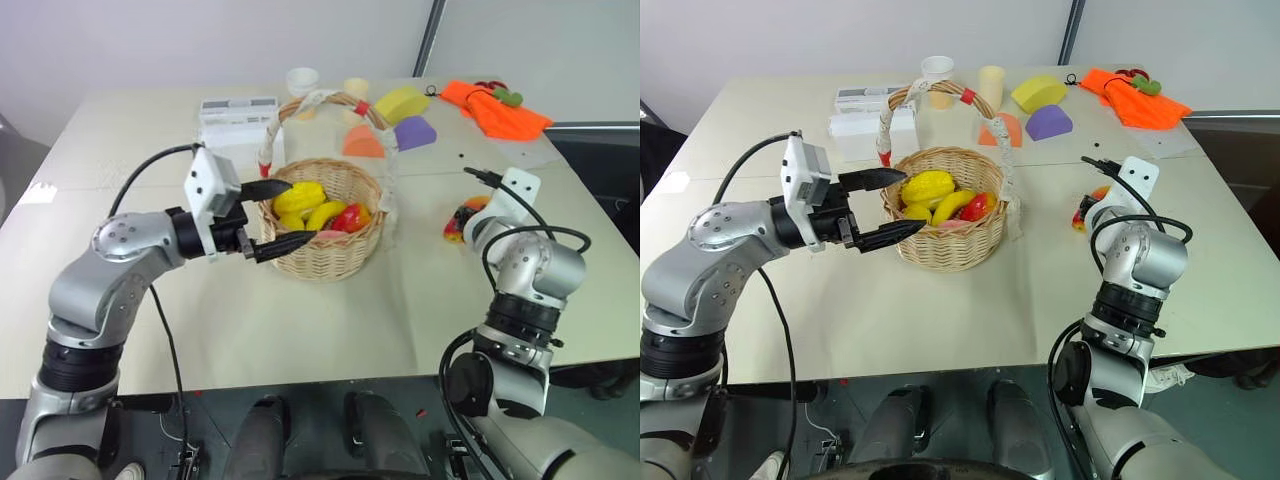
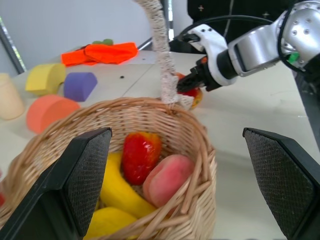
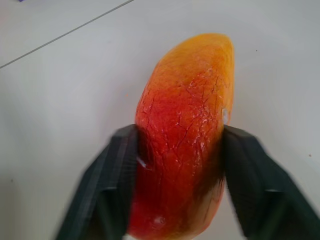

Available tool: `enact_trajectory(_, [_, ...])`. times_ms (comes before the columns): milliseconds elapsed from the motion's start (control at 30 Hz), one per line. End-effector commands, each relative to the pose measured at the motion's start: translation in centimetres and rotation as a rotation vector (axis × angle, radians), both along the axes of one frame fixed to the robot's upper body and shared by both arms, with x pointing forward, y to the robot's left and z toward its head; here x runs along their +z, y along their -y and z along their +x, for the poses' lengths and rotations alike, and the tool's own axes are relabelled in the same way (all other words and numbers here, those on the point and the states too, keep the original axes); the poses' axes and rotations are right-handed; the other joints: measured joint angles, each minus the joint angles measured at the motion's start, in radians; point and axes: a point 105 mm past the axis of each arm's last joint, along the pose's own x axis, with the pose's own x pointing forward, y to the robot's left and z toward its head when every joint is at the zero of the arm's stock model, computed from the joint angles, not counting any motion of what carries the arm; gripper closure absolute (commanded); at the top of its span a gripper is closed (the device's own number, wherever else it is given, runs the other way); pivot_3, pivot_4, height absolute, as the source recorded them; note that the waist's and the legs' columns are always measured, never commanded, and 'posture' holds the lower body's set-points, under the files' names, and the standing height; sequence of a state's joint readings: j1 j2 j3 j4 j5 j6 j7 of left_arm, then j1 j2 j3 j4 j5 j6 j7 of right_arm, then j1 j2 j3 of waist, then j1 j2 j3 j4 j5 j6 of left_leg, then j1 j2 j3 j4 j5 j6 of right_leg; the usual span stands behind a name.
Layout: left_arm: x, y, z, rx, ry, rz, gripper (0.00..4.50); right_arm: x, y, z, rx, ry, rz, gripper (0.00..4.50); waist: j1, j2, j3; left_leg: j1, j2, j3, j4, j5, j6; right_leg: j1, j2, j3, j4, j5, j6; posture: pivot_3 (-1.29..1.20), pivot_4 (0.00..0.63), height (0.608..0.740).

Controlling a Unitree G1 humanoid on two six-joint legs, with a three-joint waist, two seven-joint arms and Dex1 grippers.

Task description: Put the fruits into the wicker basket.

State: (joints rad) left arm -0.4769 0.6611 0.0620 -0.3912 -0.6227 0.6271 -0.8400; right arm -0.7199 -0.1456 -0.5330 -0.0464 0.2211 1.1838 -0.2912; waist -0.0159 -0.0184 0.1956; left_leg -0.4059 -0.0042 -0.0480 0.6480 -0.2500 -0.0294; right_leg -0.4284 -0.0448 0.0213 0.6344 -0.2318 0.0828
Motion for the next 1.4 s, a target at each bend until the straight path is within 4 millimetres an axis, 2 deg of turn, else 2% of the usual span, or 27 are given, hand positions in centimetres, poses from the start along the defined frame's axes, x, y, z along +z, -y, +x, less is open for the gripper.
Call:
enact_trajectory(33, [1.1,-1.6,0.1,0.056,0.041,-0.016,0.0,2.0,0.3,-0.3,0.003,0.105,0.039,2.86,-0.001,0.0,0.0,0.0,0.0,0.0,0.0,0.0,0.0,0.0,0.0,0.0,0.0,0.0,0.0,0.0,0.15,0.74])
enact_trajectory(200, [0.6,-4.0,0.5,0.142,0.026,-0.008,0.0,4.5,1.3,-1.1,0.09,0.169,-0.068,2.86,-0.003,0.002,0.001,0.0,0.0,0.0,-0.001,0.0,0.0,0.0,0.0,0.0,0.0,0.0,0.0,0.0,0.15,0.74])
enact_trajectory(267, [0.1,-5.4,0.6,0.191,0.007,-0.018,0.0,6.6,1.2,-1.8,0.273,0.241,-0.264,2.86,-0.001,0.002,0.001,0.0,0.0,0.0,0.0,0.0,0.0,0.0,0.0,0.0,0.0,0.0,0.0,0.0,0.15,0.74])
enact_trajectory(300, [-0.2,-6.2,0.6,0.21,0.002,-0.024,0.0,7.4,0.6,-2.8,0.426,0.274,-0.385,2.86,0.002,0.002,0.001,0.0,0.0,0.0,-0.001,0.0,0.0,0.0,0.0,0.0,-0.001,0.0,0.0,0.0,0.15,0.74])
enact_trajectory(367, [-0.7,-7.3,0.6,0.234,-0.006,-0.034,0.0,7.8,-1.0,-5.1,0.72,0.299,-0.526,2.86,0.002,0.003,0.002,-0.001,0.0,0.0,-0.001,-0.001,0.001,0.0,-0.001,-0.001,-0.003,-0.002,0.002,0.0,0.15,0.74])
enact_trajectory(433, [-1.0,-7.9,0.5,0.237,-0.005,-0.042,0.0,8.3,-3.0,-7.6,0.965,0.344,-0.542,2.86,-0.002,0.003,0.002,-0.001,0.0,0.0,-0.001,-0.002,0.004,0.001,0.0,-0.001,-0.004,-0.002,0.003,0.0,0.15,0.74])
enact_trajectory(500, [-1.3,-8.4,0.6,0.239,-0.006,-0.044,0.0,9.1,-6.3,-11.0,1.235,0.424,-0.516,2.86,-0.006,0.003,0.002,0.0,0.001,0.001,-0.001,-0.002,0.004,0.001,0.001,0.0,-0.003,-0.002,0.003,0.0,0.15,0.74])
enact_trajectory(567, [-1.5,-8.6,0.7,0.237,-0.005,-0.04,0.0,9.7,-8.2,-12.2,1.35,0.472,-0.462,2.86,-0.008,0.003,0.002,0.003,0.002,0.002,-0.001,-0.002,0.004,0.002,0.002,0.0,-0.002,-0.002,0.002,0.0,0.15,0.74])
enact_trajectory(667, [-1.9,-8.5,0.5,0.221,-0.006,-0.034,0.0,10.7,-11.9,-11.2,1.393,0.534,-0.425,2.86,-0.009,0.002,0.002,0.004,0.004,0.003,0.0,-0.002,0.004,0.002,0.003,0.001,-0.002,-0.001,-0.001,0.0,0.15,0.74])
enact_trajectory(800, [-1.7,-8.1,0.1,0.197,0.002,-0.056,0.0,11.0,-16.2,-8.9,1.377,0.53,-0.416,2.86,-0.002,0.002,0.002,0.006,0.005,0.004,0.0,-0.002,0.003,0.003,0.003,0.002,-0.002,0.001,-0.009,0.0,0.15,0.74])
enact_trajectory(1000, [-1.4,-7.8,-0.5,0.182,0.015,-0.081,0.0,11.0,-19.5,-4.4,1.206,0.477,-0.331,2.86,0.001,0.002,0.001,-0.001,0.004,0.005,0.0,-0.001,0.002,-0.003,0.0,0.002,-0.002,0.003,-0.004,0.0,0.15,0.74])
enact_trajectory(1100, [-1.3,-7.7,-0.7,0.181,0.016,-0.084,0.0,10.9,-20.0,-4.1,1.204,0.475,-0.311,2.86,0.006,0.001,0.001,-0.003,0.004,0.004,0.0,-0.001,0.002,-0.004,-0.002,0.001,-0.002,0.003,-0.004,0.0,0.15,0.74])
enact_trajectory(1200, [-1.4,-7.7,-0.8,0.184,0.015,-0.083,0.0,10.8,-19.9,-4.1,1.203,0.476,-0.337,1.47,0.002,0.001,0.001,-0.003,0.003,0.005,0.0,-0.001,0.002,-0.004,-0.002,0.001,-0.003,0.003,-0.004,0.0,0.15,0.74])
enact_trajectory(1233, [-1.4,-7.6,-0.8,0.185,0.013,-0.084,0.0,11.4,-19.4,-4.9,1.217,0.528,-0.375,1.02,0.002,0.001,0.001,-0.003,0.003,0.005,0.0,-0.001,0.002,-0.004,-0.002,0.001,-0.003,0.003,-0.004,0.0,0.15,0.74])
enact_trajectory(1300, [-1.5,-7.6,-1.0,0.187,0.009,-0.087,0.0,12.3,-18.7,-6.6,1.271,0.612,-0.419,1.02,0.003,0.001,0.001,-0.003,0.002,0.004,0.0,-0.001,0.002,-0.004,-0.002,0.001,-0.003,0.003,-0.004,0.0,0.15,0.74])
enact_trajectory(1400, [-1.6,-7.5,-1.0,0.185,0.003,-0.093,0.0,12.3,-17.6,-9.0,1.364,0.667,-0.423,1.02,0.002,0.001,0.001,-0.002,0.002,0.004,0.0,-0.002,0.003,-0.003,-0.001,0.0,-0.003,0.002,-0.003,0.0,0.15,0.74])
